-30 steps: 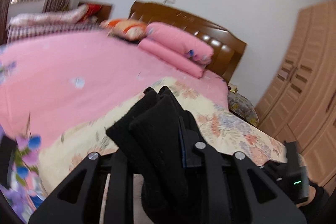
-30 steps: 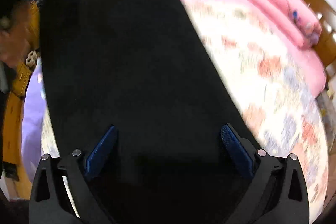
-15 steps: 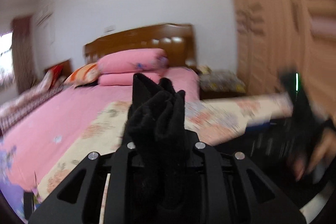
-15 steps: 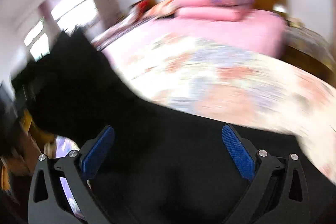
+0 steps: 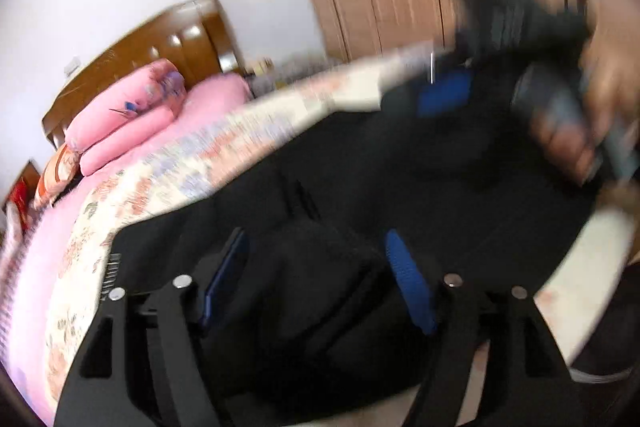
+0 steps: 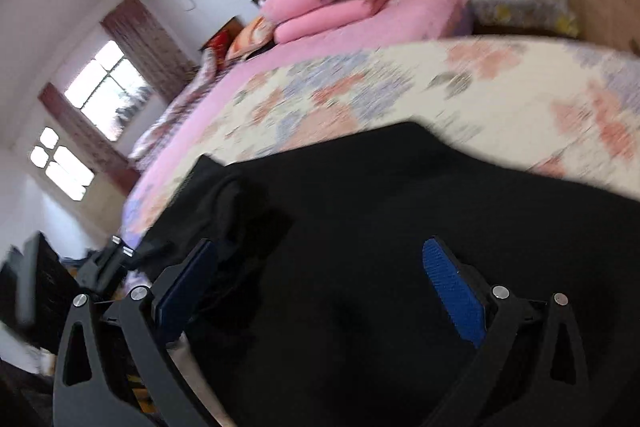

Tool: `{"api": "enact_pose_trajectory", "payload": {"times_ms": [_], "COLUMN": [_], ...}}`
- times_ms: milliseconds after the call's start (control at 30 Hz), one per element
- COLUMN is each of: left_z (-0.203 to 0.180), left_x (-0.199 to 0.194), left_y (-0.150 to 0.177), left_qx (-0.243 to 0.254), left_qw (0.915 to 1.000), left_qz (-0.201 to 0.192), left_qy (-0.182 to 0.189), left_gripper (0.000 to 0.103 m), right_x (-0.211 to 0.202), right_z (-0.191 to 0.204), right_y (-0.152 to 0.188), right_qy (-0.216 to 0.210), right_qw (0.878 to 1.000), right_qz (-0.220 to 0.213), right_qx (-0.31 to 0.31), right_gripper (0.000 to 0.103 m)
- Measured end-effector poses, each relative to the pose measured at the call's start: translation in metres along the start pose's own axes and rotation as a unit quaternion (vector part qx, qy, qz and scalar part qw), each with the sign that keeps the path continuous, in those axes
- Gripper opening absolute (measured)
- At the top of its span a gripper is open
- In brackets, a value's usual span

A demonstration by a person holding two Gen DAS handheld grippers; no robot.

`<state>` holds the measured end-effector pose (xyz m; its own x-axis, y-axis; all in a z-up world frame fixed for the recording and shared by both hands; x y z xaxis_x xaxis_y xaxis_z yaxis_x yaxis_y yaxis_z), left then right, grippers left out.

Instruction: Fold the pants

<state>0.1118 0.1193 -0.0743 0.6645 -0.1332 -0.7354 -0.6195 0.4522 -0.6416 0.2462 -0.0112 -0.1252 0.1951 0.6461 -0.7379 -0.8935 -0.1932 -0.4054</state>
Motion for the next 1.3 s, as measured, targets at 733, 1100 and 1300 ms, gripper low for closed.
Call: {"api": "enact_pose_trajectory", "payload": {"times_ms": [733, 1100, 1300], "left_z": [0.129, 0.158, 0.197], "left_x": [-0.022, 0.006, 0.016], "left_y": [0.141, 0.13, 0.142], "left_qx": [-0.214, -0.228, -0.348], "left_qw": [0.9665, 0.9573, 0.9321], "left_qz": [0.044, 0.067, 0.036], "left_qy": [-0.134, -0.165, -0.095], "left_gripper": [0.101, 0.101, 0.102], "right_x": [0.11, 0.04, 0.003], "right_z": [0.109, 0.199, 0.21], "right_y": [0.007, -0.037, -0.025], "right_qy": [-0.092, -0.03, 0.0], "right_qw": [0.987, 0.983, 0.978], "right_qz": [0.131, 0.036, -0.005], "right_qx": [0.002, -0.175, -0.21], "right_gripper": [0.03, 0.028, 0.021]}}
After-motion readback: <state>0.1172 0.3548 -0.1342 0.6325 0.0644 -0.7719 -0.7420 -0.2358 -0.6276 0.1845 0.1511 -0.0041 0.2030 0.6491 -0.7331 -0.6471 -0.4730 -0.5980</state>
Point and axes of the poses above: each gripper's, at about its wrist camera, not at the fingertips, and x roughly the way its jaws point, z to its left, y to its underside, the point moved 5 cm from there along x, roughly the way its jaws point, and after that the axes turned 12 degrees about z, right-handed, at the moved point
